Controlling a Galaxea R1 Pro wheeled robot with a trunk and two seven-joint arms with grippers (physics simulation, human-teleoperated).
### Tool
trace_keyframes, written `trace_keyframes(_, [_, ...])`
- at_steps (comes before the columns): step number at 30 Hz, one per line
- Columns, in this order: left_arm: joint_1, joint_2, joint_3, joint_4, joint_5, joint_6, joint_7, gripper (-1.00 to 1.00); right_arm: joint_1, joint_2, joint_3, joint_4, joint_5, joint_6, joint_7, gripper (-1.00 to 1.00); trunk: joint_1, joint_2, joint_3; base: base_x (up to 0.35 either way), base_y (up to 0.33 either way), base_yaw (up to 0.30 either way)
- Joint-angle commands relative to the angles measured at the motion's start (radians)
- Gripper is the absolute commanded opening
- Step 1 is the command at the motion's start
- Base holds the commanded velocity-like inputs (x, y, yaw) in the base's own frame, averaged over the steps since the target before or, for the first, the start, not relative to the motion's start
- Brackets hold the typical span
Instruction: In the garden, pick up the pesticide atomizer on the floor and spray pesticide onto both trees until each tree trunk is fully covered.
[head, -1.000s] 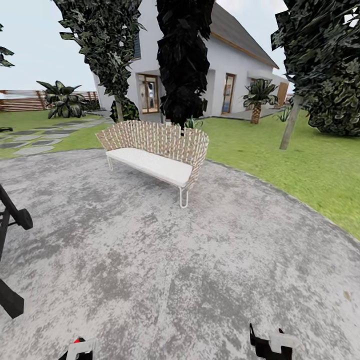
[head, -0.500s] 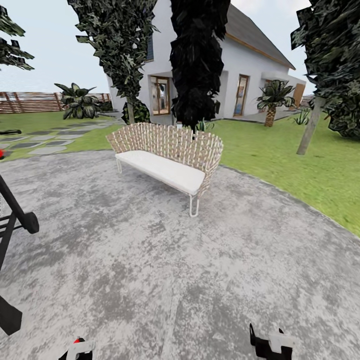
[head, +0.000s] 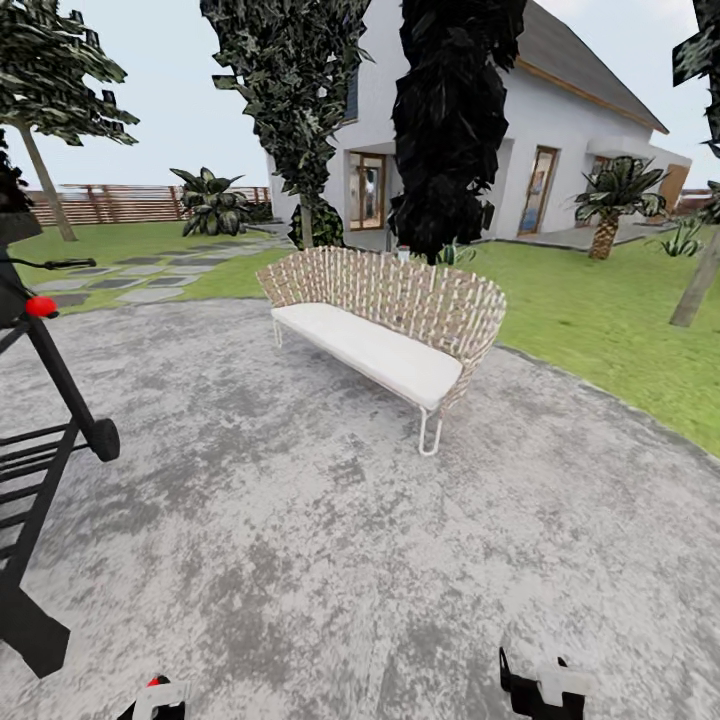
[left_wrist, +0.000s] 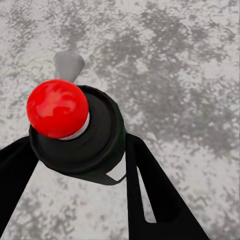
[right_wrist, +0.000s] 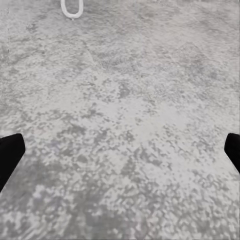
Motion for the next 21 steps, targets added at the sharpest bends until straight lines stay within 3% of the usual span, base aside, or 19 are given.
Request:
trace_keyframes(1, [-0.001,0.0,-0.002,0.001,0.01,-0.003,-0.002,-1.0,0.0,0.0,-0.005,0.0,0.001,-0.003,0.002,1.0,0.0,0.0,-0.001,0.341,0.0,0.276])
trace_keyframes(21, [-0.001,0.0,-0.002,0.001,0.011,-0.003,-0.001,-1.0,0.0,0.0,-0.005,0.0,0.001,-0.003,0.002,1.0,0.0,0.0,0.0,0.341,0.0,0.274])
